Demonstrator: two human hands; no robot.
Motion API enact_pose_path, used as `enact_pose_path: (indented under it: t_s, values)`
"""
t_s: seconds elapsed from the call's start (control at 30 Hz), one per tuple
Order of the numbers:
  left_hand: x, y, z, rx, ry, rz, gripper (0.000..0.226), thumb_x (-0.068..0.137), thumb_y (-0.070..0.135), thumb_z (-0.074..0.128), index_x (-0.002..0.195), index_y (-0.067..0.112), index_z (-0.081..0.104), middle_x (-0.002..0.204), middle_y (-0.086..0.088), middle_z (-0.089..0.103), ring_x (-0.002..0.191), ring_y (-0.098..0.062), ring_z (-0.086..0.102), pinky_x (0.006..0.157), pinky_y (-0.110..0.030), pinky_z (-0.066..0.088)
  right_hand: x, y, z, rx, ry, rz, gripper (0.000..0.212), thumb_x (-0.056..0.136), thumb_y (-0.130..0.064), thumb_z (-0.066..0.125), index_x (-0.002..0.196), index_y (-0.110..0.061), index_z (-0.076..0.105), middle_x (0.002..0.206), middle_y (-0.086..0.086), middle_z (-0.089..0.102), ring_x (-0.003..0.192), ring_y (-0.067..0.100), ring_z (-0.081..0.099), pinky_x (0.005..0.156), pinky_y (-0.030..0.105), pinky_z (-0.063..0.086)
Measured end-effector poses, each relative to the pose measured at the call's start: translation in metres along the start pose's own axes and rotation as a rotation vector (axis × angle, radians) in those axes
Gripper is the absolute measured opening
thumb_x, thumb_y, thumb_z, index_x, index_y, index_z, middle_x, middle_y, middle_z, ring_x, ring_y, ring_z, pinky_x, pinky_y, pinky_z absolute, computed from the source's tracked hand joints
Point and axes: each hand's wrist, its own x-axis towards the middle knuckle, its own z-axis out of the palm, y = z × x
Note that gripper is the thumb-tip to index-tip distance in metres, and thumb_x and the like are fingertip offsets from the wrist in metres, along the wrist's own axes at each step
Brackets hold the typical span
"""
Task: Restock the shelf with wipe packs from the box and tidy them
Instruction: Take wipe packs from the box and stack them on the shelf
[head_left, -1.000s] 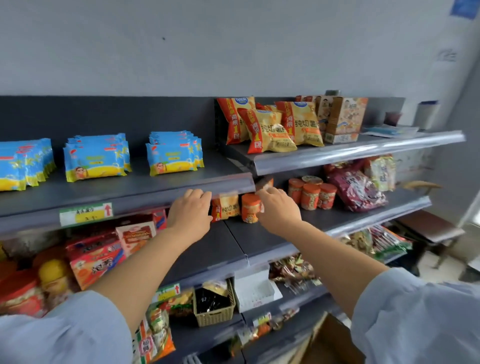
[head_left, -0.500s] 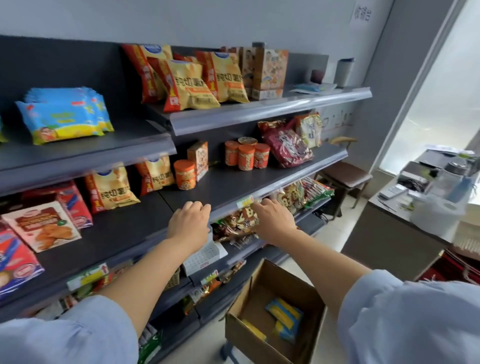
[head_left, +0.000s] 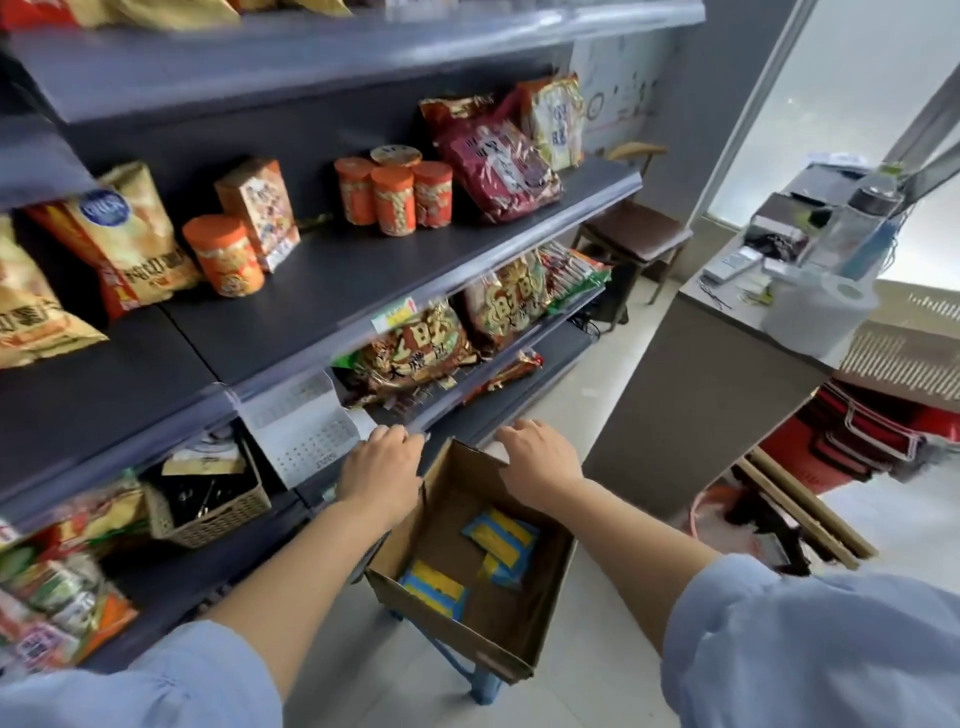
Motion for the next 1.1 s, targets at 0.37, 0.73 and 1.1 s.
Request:
enact_pose_path:
  t_s: [0.37,0.73,1.1]
  values:
    - [0.05,0.012,0.112,0.013,-0.261,0.14,0.038,0.093,0.03,0.057,0.129,0.019,0.05,0.128,-0.001,0.05,0.124,-0.023,0.042,0.1,-0.037,0.039,0.022,0.041,0.108,0.059,-0.195,0.169,0.034,0.091,-0.02,0.053,0.125,-0.016,0.053,0.116,0.008,0.055,0.112,0.029,0.05,0.084,0.038,0.047]
    - [0.09,0.009,0.25,0.212,-0.604,0.278,0.028,0.094,0.014,0.054,0.122,0.013,0.055,0.124,-0.007,0.051,0.12,-0.027,0.045,0.097,-0.039,0.04,0.055,0.067,0.246,0.062,-0.371,0.245,0.035,0.091,-0.034,0.061,0.12,-0.015,0.056,0.116,0.006,0.058,0.11,0.026,0.051,0.085,0.037,0.048]
    - [0.115,0.013,0.337,0.413,-0.786,0.399,0.037,0.086,0.01,0.06,0.123,0.013,0.057,0.124,-0.008,0.056,0.115,-0.027,0.055,0.09,-0.038,0.042,0.095,0.081,0.33,-0.03,-0.482,0.393,0.074,0.081,-0.036,0.072,0.141,-0.015,0.033,0.138,0.013,0.041,0.126,0.031,0.04,0.092,0.04,0.044]
